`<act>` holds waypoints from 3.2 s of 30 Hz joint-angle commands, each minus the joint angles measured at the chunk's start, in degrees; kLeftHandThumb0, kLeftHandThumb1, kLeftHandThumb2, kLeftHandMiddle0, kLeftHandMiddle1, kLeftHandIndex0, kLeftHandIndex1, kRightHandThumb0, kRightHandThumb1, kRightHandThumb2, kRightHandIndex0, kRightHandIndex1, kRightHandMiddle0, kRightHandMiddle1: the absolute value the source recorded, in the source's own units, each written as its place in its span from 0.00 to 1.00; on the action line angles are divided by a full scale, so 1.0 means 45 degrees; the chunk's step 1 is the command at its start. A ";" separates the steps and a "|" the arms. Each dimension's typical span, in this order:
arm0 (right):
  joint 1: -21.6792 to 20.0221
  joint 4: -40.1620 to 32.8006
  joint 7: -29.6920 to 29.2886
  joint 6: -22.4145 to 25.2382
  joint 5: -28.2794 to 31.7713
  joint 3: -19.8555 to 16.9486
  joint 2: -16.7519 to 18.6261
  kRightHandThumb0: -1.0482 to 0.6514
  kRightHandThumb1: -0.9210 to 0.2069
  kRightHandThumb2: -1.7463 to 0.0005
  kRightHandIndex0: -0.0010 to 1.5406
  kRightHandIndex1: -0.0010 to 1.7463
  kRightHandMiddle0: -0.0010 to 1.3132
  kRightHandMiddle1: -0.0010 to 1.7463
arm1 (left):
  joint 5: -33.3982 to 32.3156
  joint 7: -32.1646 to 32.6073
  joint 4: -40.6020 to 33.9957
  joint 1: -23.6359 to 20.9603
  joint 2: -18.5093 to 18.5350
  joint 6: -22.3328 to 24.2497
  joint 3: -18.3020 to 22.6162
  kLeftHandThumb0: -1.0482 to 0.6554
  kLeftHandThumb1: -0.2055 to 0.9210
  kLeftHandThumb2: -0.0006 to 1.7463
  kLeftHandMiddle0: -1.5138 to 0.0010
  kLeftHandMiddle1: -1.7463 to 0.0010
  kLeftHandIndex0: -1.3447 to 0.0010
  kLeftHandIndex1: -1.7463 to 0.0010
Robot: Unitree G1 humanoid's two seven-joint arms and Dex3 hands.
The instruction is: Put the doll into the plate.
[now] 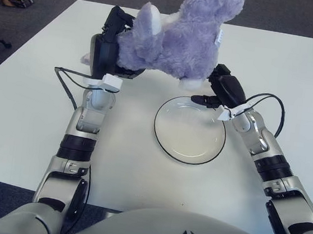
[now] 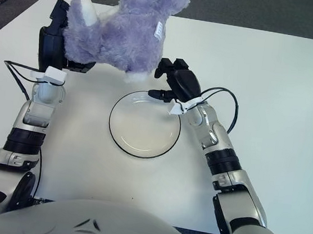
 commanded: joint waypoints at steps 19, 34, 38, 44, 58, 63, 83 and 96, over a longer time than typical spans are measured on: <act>-0.0851 0.0623 -0.0292 0.0269 0.0157 -0.0276 -0.0218 0.41 0.00 0.70 0.02 0.85 0.14 1.00 | -0.0420 -0.0441 -0.0248 0.0170 -0.0022 -0.0398 0.0120 0.61 0.13 1.00 0.42 0.00 0.50 0.00; -0.1261 0.0731 -0.0365 0.0632 0.0343 -0.0567 -0.0274 0.41 0.00 0.70 0.02 0.84 0.14 1.00 | 0.0216 -0.0326 -0.0175 0.0238 0.0237 -0.0745 0.0110 0.61 0.13 1.00 0.41 0.00 0.50 0.00; -0.1397 0.0721 -0.0290 0.0763 0.0375 -0.0639 -0.0341 0.41 0.00 0.70 0.03 0.85 0.14 1.00 | 0.0362 -0.0239 -0.0089 0.0226 0.0237 -0.0832 0.0104 0.61 0.13 1.00 0.41 0.00 0.50 0.00; -0.2045 0.1263 -0.0314 0.1080 0.0319 -0.0801 -0.0551 0.41 0.00 0.70 0.03 0.86 0.14 1.00 | 0.0641 -0.0001 0.0116 0.0190 0.0242 -0.1090 0.0078 0.61 0.13 1.00 0.41 0.00 0.51 0.00; -0.3879 0.3858 -0.0562 0.2949 0.1029 -0.1505 -0.0461 0.41 0.00 0.71 0.05 0.96 0.14 1.00 | 0.0125 -0.0786 0.1015 0.0442 0.0146 -0.1378 -0.0551 0.61 0.13 1.00 0.41 0.01 0.50 0.00; -0.3968 0.4805 -0.0692 0.2928 0.1252 -0.1523 -0.0556 0.41 0.00 0.71 0.07 0.95 0.15 1.00 | 0.0059 -0.0984 0.1101 0.0433 0.0158 -0.1381 -0.0577 0.61 0.12 1.00 0.40 0.01 0.50 0.00; -0.4907 0.7792 -0.0181 0.3431 0.3840 -0.2648 -0.0243 0.41 0.00 0.71 0.16 0.94 0.15 1.00 | 0.1380 -0.0121 0.2561 0.0253 0.0433 -0.2246 -0.1002 0.61 0.11 1.00 0.40 0.03 0.49 0.00; -0.5471 0.9109 -0.0535 0.3296 0.4195 -0.2753 -0.0399 0.41 0.00 0.71 0.16 0.97 0.15 1.00 | 0.1188 -0.0601 0.3273 0.0385 0.0485 -0.2922 -0.1696 0.61 0.13 1.00 0.42 0.00 0.49 0.00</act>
